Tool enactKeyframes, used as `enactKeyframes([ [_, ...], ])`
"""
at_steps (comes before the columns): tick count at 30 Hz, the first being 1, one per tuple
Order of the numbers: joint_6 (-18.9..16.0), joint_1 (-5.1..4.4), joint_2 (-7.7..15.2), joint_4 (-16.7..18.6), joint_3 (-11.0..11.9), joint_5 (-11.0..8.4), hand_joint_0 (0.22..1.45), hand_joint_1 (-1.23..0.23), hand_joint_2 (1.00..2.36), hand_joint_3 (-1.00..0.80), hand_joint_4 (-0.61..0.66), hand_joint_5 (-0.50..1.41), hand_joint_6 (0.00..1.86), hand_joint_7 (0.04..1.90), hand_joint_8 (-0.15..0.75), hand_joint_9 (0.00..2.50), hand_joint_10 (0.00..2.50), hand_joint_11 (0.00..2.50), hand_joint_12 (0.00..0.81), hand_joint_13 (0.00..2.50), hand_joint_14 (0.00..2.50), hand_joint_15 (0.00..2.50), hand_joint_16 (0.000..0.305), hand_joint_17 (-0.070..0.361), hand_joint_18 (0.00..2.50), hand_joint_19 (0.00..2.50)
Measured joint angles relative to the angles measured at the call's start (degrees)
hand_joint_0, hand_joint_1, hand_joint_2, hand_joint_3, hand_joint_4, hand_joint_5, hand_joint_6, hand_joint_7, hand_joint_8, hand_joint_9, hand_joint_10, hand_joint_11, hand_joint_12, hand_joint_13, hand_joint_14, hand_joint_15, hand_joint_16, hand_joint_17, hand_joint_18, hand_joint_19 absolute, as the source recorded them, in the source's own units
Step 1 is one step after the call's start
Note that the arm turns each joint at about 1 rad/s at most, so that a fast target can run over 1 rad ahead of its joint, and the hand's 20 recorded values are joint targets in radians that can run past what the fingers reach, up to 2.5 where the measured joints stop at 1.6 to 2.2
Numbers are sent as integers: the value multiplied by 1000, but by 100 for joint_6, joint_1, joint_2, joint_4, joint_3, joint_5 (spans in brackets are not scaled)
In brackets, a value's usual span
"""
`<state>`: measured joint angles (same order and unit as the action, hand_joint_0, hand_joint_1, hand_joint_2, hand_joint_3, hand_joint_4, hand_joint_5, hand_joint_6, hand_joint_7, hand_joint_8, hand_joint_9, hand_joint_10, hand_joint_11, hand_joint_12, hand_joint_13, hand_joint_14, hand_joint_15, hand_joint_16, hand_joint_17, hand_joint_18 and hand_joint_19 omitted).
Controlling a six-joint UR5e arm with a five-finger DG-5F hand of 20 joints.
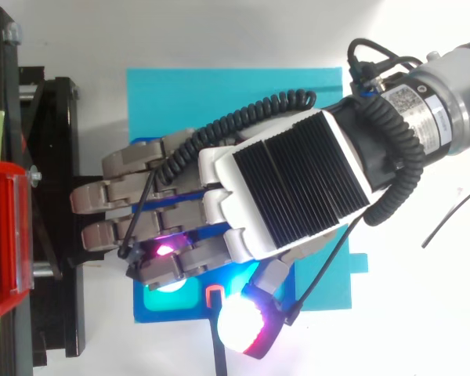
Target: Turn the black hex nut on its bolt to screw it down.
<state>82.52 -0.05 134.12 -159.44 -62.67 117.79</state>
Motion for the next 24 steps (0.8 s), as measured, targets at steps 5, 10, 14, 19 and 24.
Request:
enactKeyframes([
  [5,1,54,0,1,0,78,486,-279,1000,-500,148,-108,698,1081,181,370,0,0,331,289,0,0,55,124,235,325],
  [10,0,125,0,8,0,165,485,-277,1000,-500,149,-108,701,1075,180,369,0,0,332,289,0,0,55,124,237,329],
  [14,-1,172,0,20,0,227,485,-278,1000,-500,150,-109,702,1072,181,369,0,0,331,288,0,0,55,124,236,329],
  [19,0,235,0,34,-1,297,485,-277,1000,-500,152,-110,703,1075,182,368,0,0,331,289,0,0,55,123,239,326],
  [24,1,299,0,46,-1,375,485,-276,1000,-500,151,-110,704,1063,182,367,0,0,332,289,0,0,54,122,235,324],
])
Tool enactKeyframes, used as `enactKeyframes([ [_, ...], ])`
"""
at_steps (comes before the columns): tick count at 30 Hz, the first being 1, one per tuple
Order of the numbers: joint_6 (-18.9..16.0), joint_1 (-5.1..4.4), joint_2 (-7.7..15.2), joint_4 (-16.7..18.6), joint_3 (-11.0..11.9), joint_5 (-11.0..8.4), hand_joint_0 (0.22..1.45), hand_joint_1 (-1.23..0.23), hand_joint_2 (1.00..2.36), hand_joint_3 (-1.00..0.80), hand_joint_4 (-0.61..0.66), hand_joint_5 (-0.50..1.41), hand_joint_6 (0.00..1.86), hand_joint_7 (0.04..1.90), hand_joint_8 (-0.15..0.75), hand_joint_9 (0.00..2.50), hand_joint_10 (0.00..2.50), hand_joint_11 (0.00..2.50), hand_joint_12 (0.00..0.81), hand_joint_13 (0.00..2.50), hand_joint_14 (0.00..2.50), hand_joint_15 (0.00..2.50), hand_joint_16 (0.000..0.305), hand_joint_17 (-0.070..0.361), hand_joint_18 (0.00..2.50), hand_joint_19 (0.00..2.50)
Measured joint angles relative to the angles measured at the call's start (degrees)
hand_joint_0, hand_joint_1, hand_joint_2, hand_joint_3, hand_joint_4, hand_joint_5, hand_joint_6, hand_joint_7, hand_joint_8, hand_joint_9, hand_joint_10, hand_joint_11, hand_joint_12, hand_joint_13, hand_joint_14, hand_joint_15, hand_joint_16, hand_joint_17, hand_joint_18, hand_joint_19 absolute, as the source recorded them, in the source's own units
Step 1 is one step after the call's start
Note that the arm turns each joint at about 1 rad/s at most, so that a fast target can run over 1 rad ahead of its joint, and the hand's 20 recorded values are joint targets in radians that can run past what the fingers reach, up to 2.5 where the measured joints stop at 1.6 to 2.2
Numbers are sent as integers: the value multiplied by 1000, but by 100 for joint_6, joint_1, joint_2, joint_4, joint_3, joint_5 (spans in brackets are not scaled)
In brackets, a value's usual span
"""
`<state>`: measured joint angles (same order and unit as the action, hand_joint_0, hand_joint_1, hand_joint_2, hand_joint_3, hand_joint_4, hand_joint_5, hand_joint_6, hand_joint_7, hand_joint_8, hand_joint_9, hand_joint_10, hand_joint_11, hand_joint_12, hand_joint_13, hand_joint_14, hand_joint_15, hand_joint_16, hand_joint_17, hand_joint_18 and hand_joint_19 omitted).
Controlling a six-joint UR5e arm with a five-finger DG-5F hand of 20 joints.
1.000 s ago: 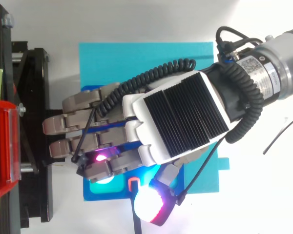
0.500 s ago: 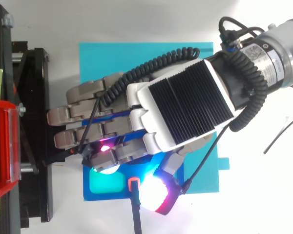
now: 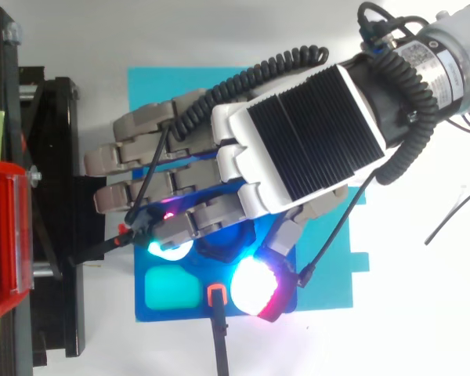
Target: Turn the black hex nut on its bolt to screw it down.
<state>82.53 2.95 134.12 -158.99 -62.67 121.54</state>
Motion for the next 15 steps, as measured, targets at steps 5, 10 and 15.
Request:
enactKeyframes([
  [5,0,80,0,28,0,119,485,-274,1000,-500,151,-110,704,1064,183,368,0,0,332,290,0,0,55,123,236,328],
  [10,1,188,0,73,0,266,484,-270,1000,-500,155,-111,704,1061,183,369,0,0,331,290,0,0,55,123,238,328],
  [15,0,286,0,108,1,411,484,-269,1000,-500,150,-111,704,1066,183,368,0,0,332,289,0,0,55,123,239,328],
])
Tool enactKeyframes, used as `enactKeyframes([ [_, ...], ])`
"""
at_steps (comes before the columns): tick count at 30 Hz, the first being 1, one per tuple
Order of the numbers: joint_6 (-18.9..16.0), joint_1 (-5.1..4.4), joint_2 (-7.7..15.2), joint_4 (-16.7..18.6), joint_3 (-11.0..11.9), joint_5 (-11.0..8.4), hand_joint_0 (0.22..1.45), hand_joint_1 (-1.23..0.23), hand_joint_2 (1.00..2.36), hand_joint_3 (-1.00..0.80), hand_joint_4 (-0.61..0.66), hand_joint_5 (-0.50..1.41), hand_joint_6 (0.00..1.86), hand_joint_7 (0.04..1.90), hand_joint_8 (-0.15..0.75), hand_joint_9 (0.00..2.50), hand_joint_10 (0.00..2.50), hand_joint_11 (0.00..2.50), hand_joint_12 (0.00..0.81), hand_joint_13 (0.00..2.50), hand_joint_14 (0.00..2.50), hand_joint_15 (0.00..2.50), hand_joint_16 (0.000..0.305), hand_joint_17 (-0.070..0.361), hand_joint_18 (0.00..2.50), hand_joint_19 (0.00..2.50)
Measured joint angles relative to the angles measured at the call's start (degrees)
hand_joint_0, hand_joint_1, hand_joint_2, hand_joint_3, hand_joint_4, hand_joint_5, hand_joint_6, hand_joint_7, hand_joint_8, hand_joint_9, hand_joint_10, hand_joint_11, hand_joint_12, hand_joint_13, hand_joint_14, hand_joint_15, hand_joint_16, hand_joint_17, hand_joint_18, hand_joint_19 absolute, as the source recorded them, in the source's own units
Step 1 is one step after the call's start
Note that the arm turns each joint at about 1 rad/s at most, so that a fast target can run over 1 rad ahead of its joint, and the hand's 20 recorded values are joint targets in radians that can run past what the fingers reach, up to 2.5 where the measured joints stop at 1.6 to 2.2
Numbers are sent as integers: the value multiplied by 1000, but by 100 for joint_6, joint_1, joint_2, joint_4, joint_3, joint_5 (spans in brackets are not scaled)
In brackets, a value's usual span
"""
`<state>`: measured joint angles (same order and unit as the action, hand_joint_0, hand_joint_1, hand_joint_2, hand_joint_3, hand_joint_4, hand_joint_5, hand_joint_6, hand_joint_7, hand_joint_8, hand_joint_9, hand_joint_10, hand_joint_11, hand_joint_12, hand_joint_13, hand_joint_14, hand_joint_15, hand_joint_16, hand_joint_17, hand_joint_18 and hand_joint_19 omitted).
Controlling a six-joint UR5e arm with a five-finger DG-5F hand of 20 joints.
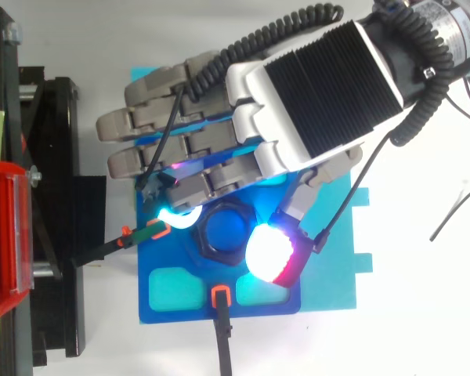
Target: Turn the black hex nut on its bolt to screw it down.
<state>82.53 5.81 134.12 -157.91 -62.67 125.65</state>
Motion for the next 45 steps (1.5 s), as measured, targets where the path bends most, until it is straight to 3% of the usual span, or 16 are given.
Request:
enactKeyframes([
  [13,-40,202,0,-3,7,259,483,-268,1000,-500,152,-111,701,1058,185,367,0,0,333,291,0,0,55,123,244,328],
  [24,-199,144,-2,-65,335,244,484,-266,1000,-500,145,-106,664,1099,186,366,0,0,334,292,0,0,55,123,245,324],
  [30,-231,33,-1,18,375,40,484,-266,1000,-500,152,-92,587,1193,185,365,0,0,335,291,0,0,55,123,244,327],
  [39,-223,-285,5,-53,369,-372,484,-266,1000,-500,145,-78,501,1293,184,359,0,0,334,289,0,0,54,122,240,324],
  [45,-204,-499,3,-47,173,-640,485,-269,1000,-500,128,-84,501,1232,181,358,0,0,333,284,0,0,55,123,241,331],
])
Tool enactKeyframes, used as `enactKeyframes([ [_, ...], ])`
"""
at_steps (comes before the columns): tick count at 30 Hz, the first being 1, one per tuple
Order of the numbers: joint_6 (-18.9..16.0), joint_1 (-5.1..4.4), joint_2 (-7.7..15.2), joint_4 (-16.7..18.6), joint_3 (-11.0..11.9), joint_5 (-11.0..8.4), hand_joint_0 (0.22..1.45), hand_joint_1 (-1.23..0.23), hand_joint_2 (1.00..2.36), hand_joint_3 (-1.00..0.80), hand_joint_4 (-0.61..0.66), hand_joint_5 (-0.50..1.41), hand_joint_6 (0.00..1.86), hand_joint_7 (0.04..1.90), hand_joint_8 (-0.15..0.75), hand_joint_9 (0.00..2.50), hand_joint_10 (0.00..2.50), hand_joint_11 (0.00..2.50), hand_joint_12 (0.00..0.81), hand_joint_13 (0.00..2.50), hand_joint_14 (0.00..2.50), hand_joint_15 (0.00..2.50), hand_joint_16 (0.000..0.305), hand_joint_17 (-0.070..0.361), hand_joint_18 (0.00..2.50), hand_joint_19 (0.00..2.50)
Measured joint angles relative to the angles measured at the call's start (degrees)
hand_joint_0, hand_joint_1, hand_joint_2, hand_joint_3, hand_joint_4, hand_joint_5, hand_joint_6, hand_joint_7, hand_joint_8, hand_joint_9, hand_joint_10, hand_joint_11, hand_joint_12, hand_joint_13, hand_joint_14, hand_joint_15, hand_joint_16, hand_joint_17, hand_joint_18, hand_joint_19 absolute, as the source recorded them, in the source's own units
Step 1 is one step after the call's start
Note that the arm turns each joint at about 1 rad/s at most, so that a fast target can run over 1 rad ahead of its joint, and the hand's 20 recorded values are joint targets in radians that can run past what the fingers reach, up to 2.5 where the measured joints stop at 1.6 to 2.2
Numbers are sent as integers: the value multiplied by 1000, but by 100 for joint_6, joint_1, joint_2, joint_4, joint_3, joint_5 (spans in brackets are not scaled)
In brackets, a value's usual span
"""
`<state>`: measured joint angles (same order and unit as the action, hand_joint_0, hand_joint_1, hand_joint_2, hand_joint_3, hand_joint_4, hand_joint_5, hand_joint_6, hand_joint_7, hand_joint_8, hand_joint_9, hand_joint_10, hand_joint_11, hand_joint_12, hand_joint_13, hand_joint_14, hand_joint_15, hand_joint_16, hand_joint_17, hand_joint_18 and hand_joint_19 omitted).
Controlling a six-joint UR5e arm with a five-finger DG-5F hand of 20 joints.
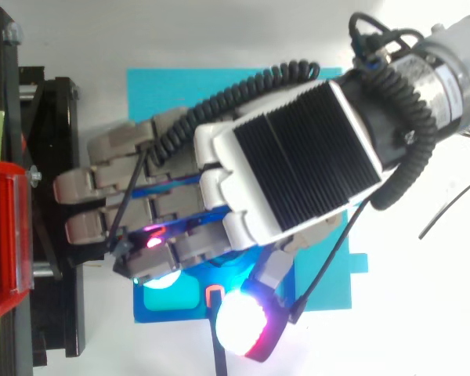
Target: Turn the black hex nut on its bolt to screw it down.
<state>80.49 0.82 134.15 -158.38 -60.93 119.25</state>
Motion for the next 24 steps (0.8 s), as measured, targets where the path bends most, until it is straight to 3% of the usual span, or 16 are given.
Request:
enactKeyframes([
  [5,9,-121,-2,105,-125,-134,486,-273,1000,-500,109,-86,502,1210,178,357,0,0,332,282,0,0,55,123,240,332],
  [10,11,-179,-2,103,-155,-162,487,-275,1000,-500,109,-88,502,1156,175,357,0,0,332,283,0,0,55,124,239,334],
  [21,61,-192,-3,-41,-158,-150,491,-281,1000,-500,84,-87,503,1069,155,354,0,0,329,284,0,0,55,124,239,334],
  [24,114,-173,-3,-83,-161,-141,491,-280,1000,-500,90,-84,503,1123,155,353,0,0,328,284,0,0,55,124,240,335],
])
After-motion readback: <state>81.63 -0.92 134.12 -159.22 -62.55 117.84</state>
